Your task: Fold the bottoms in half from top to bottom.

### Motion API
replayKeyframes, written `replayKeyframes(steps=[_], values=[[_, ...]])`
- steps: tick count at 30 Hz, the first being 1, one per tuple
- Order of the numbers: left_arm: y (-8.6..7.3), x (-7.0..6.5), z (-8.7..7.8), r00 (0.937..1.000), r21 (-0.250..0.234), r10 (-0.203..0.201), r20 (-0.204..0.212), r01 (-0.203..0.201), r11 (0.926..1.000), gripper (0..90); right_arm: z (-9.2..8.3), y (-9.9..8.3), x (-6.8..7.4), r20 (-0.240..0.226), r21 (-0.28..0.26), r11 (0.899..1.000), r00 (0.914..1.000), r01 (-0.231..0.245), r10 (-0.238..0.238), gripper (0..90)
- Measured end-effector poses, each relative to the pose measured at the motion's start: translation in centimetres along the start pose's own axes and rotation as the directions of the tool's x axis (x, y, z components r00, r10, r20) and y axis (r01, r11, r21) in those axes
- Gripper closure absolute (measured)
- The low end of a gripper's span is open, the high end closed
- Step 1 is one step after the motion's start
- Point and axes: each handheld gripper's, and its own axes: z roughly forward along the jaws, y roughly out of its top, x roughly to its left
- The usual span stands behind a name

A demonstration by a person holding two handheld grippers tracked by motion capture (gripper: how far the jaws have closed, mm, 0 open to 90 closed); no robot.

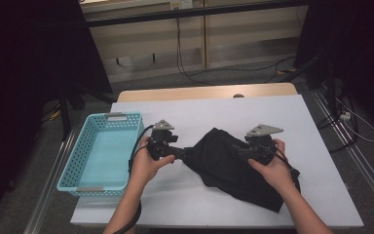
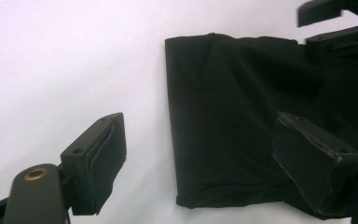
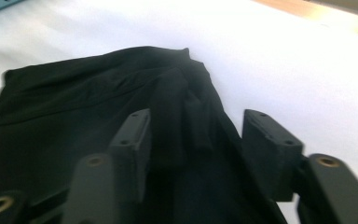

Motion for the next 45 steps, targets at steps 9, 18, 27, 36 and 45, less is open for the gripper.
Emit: replayKeyframes(steps=[9,18,27,36,45], values=[[-0.1,0.3,0.1,0.9999,0.004,0.001,-0.017,-0.001,1.0000,18.1,2.1,-1.1,-1.2,-0.053,0.091,0.992,0.9946,-0.085,0.090,83.9],[-0.1,0.2,0.1,0.9999,0.010,0.005,-0.017,-0.004,0.9999,18.2,0.1,-1.9,-3.4,0.006,0.076,0.991,0.9935,-0.113,0.113,61.3],[-0.2,0.4,-0.1,0.9995,0.007,0.006,-0.030,-0.006,1.0000,16.1,-1.3,-1.5,-1.2,-0.039,0.046,0.997,0.9977,-0.054,0.056,35.0],[-0.3,0.5,-0.4,0.9991,0.011,0.017,-0.038,-0.017,0.9998,14.0,-2.8,-3.5,0.7,-0.127,0.044,0.998,0.9910,-0.038,0.043,19.6],[-0.6,0.7,-0.2,0.9987,0.019,0.015,-0.049,-0.015,0.9997,13.1,-4.2,-5.6,1.5,-0.141,0.038,0.999,0.9897,-0.017,0.022,13.9]])
